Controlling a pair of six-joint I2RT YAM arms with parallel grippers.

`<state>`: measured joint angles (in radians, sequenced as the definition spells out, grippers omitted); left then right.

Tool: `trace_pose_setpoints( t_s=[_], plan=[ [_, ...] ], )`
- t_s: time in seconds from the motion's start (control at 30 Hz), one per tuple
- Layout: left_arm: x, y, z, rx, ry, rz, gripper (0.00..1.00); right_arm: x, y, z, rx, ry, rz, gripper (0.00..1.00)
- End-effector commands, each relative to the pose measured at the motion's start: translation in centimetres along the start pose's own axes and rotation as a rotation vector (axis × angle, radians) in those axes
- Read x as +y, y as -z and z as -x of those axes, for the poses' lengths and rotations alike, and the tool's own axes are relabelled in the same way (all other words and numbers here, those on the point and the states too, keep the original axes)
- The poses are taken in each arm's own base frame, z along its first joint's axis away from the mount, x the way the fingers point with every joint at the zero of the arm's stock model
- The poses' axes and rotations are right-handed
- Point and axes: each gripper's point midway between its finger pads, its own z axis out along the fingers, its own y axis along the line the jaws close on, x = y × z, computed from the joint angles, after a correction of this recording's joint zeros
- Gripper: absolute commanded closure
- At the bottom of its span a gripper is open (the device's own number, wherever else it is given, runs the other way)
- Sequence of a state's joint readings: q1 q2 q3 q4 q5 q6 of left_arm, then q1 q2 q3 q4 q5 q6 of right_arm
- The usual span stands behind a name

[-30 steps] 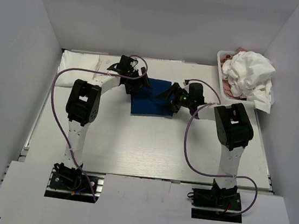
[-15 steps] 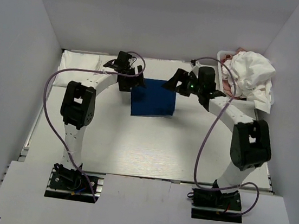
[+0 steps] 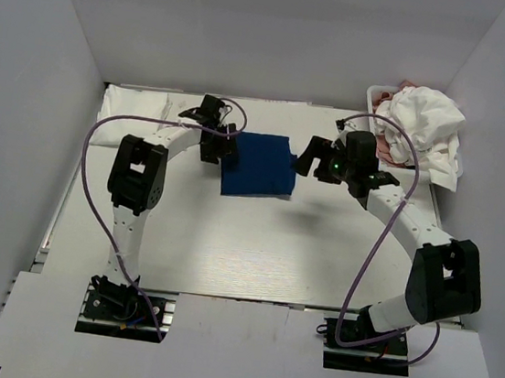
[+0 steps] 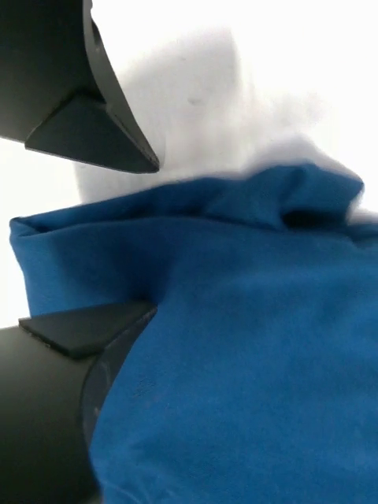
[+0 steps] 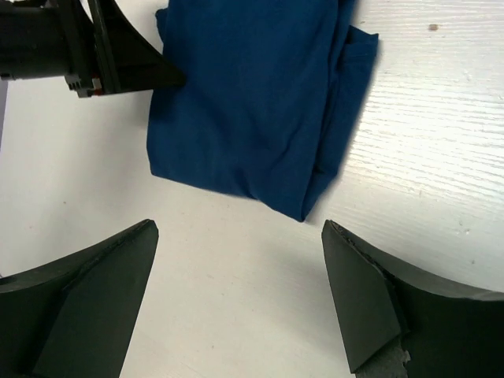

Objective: Fold and stack the t-shirts

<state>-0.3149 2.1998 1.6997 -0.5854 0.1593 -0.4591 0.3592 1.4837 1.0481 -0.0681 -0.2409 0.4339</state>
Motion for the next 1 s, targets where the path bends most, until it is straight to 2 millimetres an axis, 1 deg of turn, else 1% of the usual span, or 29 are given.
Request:
trace_pose_setpoints(
  t_s=[0.0,0.07,0.1,0.13,0.17,0.2,0.23,0.27,0.3,0.33,0.37,0.43,0.47,0.53,0.57,0.6,0.63,0.67,0.7,0.73,0.77,0.8,0.83,0.87,0.9,0.93,0.97],
  plan=[
    [-1.1,-1.5,-1.0,0.034,-0.098,-0.022,0.26,0.1,1.8,1.4,-0.056,0.046,-0.021,0.1],
    [-1.5,-2.0,-1.3,0.039,-0.128,-0.036,0.32,-0.5,1.7,1.2,-0.064,0.047,-0.043,0.1],
    [-2.1,-2.5,-1.9,0.046,-0.151,-0.042,0.35,-0.9,1.5,1.0,-0.062,0.047,-0.061,0.1],
    [-2.4,-2.6,-2.2,0.046,-0.177,-0.038,0.39,-1.1,1.5,1.1,-0.064,0.046,-0.073,0.1],
    [-2.2,-3.0,-1.9,0.047,-0.176,-0.018,0.49,-1.5,1.4,0.6,-0.045,0.04,-0.088,0.1],
    [-2.0,-3.9,-2.7,0.072,-0.181,0.0,0.54,-1.7,1.3,0.5,-0.04,0.04,-0.095,0.1],
    [-1.7,-4.1,-2.7,0.08,-0.193,0.017,0.61,-2.0,1.3,0.5,-0.04,0.04,-0.101,0.1],
    [-1.5,-4.1,-2.0,0.065,-0.195,0.045,0.68,-2.3,0.9,0.1,-0.028,0.035,-0.11,0.1],
    [-1.0,-4.2,-2.1,0.076,-0.194,0.069,0.84,-2.4,1.3,0.4,-0.043,0.039,-0.12,0.1],
    [-0.6,-4.4,-2.0,0.075,-0.194,0.094,0.95,-2.6,1.3,0.5,-0.049,0.042,-0.13,0.1],
    [-0.3,-4.0,-0.8,0.04,-0.211,0.132,1.0,-2.8,1.4,0.6,-0.053,0.044,-0.138,0.1],
    [0.2,-3.3,0.3,0.016,-0.238,0.182,1.0,-3.3,1.6,0.7,-0.06,0.053,-0.162,0.1],
    [0.4,-2.1,2.1,-0.035,-0.279,0.223,1.0,-3.4,1.7,0.8,-0.068,0.061,-0.172,0.1],
    [0.7,-0.5,3.8,-0.09,-0.326,0.269,1.0,-3.7,1.9,1.1,-0.088,0.074,-0.186,0.1],
    [1.2,0.7,5.2,-0.134,-0.384,0.321,1.0,-3.9,2.1,1.2,-0.094,0.082,-0.196,0.1],
    [0.5,2.9,7.3,-0.21,-0.409,0.331,1.0,-4.0,2.1,1.2,-0.101,0.084,-0.201,0.1],
    [1.2,3.9,8.2,-0.239,-0.433,0.358,1.0,-4.2,2.2,1.2,-0.107,0.089,-0.209,0.1],
    [2.3,6.4,10.1,-0.309,-0.464,0.43,1.0,-4.6,2.3,1.3,-0.116,0.097,-0.225,0.1],
    [2.2,7.2,10.2,-0.314,-0.489,0.433,1.0,-4.5,2.3,1.2,-0.115,0.102,-0.224,0.1],
    [3.1,8.6,11.6,-0.367,-0.484,0.489,1.0,-5.1,2.4,1.5,-0.128,0.104,-0.253,0.1],
    [4.2,9.4,12.0,-0.382,-0.485,0.533,1.0,-5.5,2.5,1.5,-0.125,0.11,-0.271,0.1],
    [4.5,10.5,12.5,-0.401,-0.532,0.566,1.0,-5.6,2.4,1.3,-0.12,0.109,-0.278,0.1],
    [5.3,12.2,13.6,-0.45,-0.53,0.617,1.0,-6.0,2.3,1.1,-0.113,0.109,-0.294,0.1],
    [5.7,13.0,14.1,-0.464,-0.546,0.627,1.0,-6.3,2.3,1.1,-0.113,0.109,-0.308,0.1],
    [5.7,13.8,14.7,-0.476,-0.585,0.65,1.0,-6.3,2.3,1.3,-0.12,0.107,-0.312,0.1],
    [6.4,14.6,15.2,-0.492,-0.586,0.67,1.0,-6.5,2.2,1.2,-0.114,0.111,-0.316,0.1],
    [6.3,15.0,15.3,-0.501,-0.6,0.673,1.0,-6.6,2.0,1.0,-0.104,0.106,-0.317,0.1]
  ],
)
